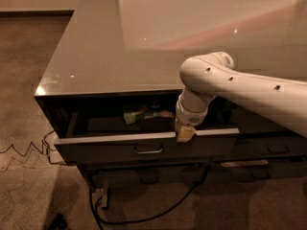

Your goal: Open top drawer

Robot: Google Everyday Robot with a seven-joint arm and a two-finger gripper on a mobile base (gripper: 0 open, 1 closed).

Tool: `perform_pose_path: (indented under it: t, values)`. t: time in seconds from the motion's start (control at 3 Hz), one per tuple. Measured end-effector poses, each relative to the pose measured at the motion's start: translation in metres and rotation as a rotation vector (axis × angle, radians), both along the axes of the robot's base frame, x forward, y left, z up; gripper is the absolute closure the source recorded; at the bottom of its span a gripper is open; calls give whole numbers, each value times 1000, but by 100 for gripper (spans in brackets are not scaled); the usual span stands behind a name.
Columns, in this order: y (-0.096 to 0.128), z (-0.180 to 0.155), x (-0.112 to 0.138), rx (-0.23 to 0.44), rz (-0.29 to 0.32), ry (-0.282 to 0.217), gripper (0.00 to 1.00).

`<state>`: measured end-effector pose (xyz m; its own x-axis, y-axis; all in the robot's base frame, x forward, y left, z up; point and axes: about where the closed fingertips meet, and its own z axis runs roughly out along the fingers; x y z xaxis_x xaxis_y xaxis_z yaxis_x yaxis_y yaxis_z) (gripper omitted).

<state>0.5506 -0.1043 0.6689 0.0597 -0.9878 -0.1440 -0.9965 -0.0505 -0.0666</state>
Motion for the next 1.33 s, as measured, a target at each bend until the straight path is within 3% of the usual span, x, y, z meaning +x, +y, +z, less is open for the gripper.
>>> perform_pose_path:
  t: [0.33, 0.67, 1.0, 1.33]
  values:
    - [0, 3, 0, 0, 0, 0, 12]
    - [-1, -12, -22, 35, 10, 30, 0]
    - [-7, -37, -61, 65, -5, 107, 0]
    - [-9, -48, -81, 77, -10, 145, 19]
